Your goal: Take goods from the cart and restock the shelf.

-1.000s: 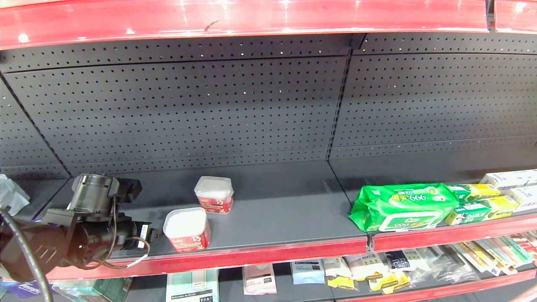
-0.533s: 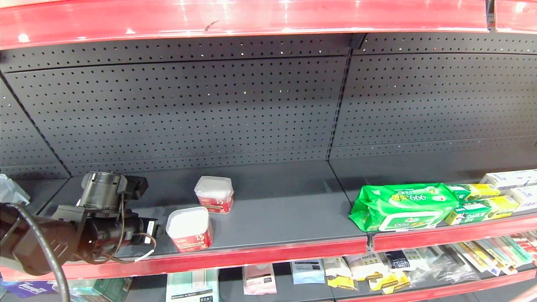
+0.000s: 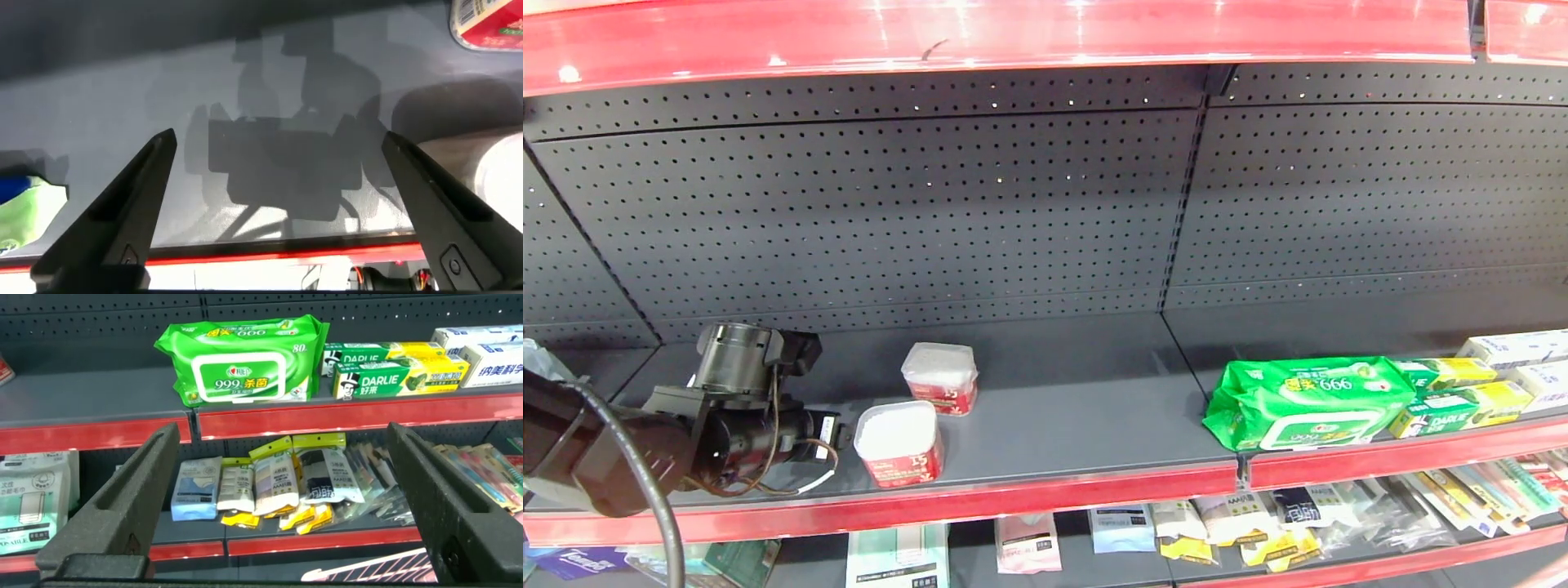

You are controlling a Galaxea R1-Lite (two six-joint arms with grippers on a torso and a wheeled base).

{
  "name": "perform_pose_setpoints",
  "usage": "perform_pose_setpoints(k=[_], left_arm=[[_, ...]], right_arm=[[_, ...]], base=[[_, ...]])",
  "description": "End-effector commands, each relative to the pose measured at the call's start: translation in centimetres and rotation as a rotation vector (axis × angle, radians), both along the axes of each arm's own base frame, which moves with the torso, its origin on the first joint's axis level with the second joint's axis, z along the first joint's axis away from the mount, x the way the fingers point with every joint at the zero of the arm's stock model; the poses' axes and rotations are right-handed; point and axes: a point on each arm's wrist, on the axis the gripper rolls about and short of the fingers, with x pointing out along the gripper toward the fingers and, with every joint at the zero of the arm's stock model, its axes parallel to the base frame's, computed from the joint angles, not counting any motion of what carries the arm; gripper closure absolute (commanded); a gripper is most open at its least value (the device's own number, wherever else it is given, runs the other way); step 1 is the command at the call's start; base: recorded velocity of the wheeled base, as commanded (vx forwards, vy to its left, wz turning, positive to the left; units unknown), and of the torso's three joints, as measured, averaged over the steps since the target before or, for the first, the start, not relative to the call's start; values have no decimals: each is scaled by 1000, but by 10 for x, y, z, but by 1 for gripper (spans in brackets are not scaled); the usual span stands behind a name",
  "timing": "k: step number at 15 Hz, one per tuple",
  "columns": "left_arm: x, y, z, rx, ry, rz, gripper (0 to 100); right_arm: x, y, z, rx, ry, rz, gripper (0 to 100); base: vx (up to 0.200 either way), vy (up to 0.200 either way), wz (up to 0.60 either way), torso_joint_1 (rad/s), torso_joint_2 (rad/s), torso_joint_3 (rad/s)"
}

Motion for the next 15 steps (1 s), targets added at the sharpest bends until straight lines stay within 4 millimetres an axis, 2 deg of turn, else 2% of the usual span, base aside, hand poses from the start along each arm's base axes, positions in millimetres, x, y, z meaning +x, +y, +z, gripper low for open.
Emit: perform_pose_setpoints(k=[1,15], left_arm=[[1,-1,1,0,-7,0,0],[5,-7,6,-4,-41,-21,0]], right_arm=[[0,0,0,0,1,1,0],[0,0,0,0,1,-1,0]], base=[[0,0,0,0,0,0],[0,0,0,0,0,0]])
